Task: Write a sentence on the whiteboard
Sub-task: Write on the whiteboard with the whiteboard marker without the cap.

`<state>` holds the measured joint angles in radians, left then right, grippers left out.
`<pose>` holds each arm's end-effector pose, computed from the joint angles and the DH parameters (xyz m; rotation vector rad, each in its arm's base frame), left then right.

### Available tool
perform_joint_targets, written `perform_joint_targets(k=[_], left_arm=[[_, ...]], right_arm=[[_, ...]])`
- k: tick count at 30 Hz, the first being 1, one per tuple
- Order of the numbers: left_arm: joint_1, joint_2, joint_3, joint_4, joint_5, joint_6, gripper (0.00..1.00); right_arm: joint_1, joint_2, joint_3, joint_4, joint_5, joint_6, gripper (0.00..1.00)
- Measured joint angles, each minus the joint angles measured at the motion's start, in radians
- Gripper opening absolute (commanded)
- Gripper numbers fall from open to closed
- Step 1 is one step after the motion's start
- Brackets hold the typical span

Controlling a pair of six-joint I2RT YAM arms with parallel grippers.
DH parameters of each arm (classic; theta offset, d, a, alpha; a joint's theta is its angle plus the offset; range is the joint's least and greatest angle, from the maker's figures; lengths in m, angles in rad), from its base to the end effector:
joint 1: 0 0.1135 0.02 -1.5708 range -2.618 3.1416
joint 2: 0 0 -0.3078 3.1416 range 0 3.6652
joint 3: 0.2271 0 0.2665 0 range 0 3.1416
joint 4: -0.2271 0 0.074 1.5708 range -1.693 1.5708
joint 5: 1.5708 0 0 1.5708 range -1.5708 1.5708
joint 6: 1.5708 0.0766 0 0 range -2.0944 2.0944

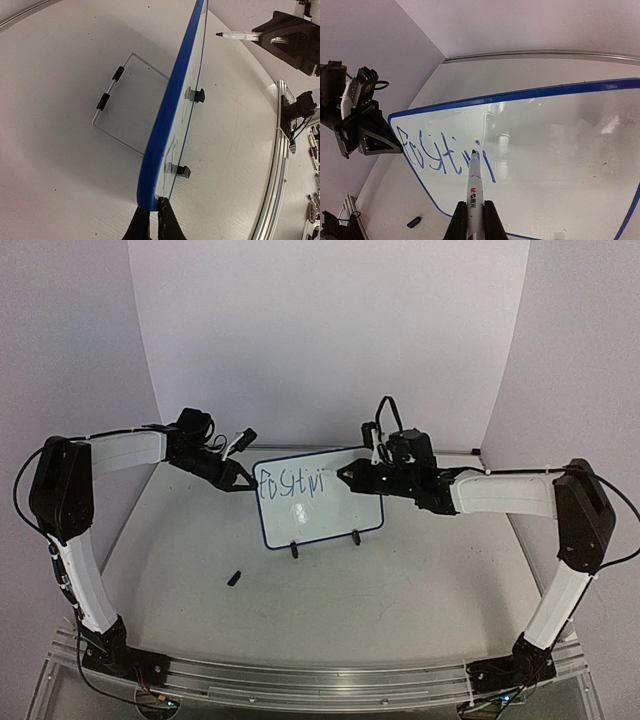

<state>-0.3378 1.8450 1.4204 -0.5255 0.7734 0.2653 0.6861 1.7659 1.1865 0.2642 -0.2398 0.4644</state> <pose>0.3970 -0.1962 0.2527 1.0024 2.1776 -0.9950 0.3528 0.3124 0.2775 -0.3948 1.9672 0.9912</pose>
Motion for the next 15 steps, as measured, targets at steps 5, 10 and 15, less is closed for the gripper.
perform_joint_targets(k=[5,10,15], left_arm=[[0.000,0.000,0.000,0.000,0.000,0.000,0.00],[0.000,0.000,0.000,0.000,0.000,0.000,0.00],[0.000,0.000,0.000,0.000,0.000,0.000,0.00]], right_arm=[[0.000,0.000,-0.009,0.004,0.000,0.002,0.00],[0.000,0.007,-0.009,0.006,0.000,0.004,0.00],[0.000,0.031,-0.009,0.005,0.003,0.004,0.00]])
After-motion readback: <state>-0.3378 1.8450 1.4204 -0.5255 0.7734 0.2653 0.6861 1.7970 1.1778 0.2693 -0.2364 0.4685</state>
